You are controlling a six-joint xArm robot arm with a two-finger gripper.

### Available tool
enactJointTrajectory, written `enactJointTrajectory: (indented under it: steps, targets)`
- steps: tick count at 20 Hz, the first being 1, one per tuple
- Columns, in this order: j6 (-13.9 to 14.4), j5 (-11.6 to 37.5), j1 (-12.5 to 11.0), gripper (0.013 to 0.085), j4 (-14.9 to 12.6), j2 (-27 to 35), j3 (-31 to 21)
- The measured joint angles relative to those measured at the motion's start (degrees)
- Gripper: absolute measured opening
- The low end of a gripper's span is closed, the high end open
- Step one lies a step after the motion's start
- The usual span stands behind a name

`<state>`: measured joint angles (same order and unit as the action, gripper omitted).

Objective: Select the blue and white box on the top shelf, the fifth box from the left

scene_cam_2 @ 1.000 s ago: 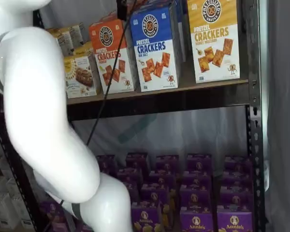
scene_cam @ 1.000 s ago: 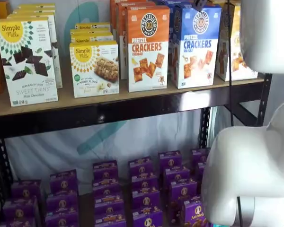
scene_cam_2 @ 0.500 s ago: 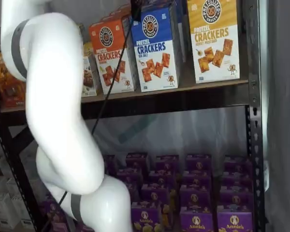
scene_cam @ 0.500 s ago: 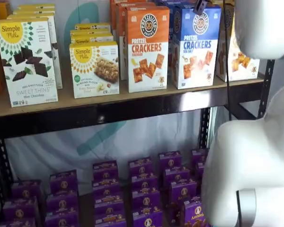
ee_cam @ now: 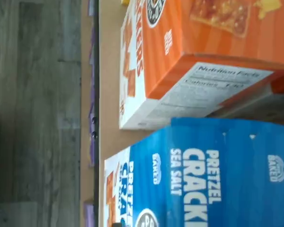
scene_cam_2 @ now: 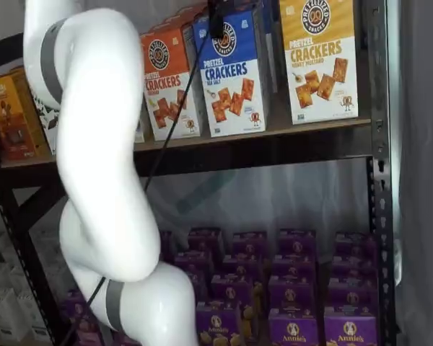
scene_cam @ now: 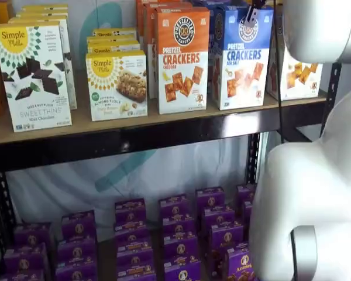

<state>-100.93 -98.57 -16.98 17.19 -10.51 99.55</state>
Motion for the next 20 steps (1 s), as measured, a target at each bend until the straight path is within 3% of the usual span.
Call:
enactJointTrajectory:
  steps: [8, 20]
  targets:
    - [0.35, -6.95, 0.93, 0.0850, -2.65, 4.62, 5.38]
    - [0.05, -6.34, 0.92, 0.0850, -2.93, 4.70, 4.54]
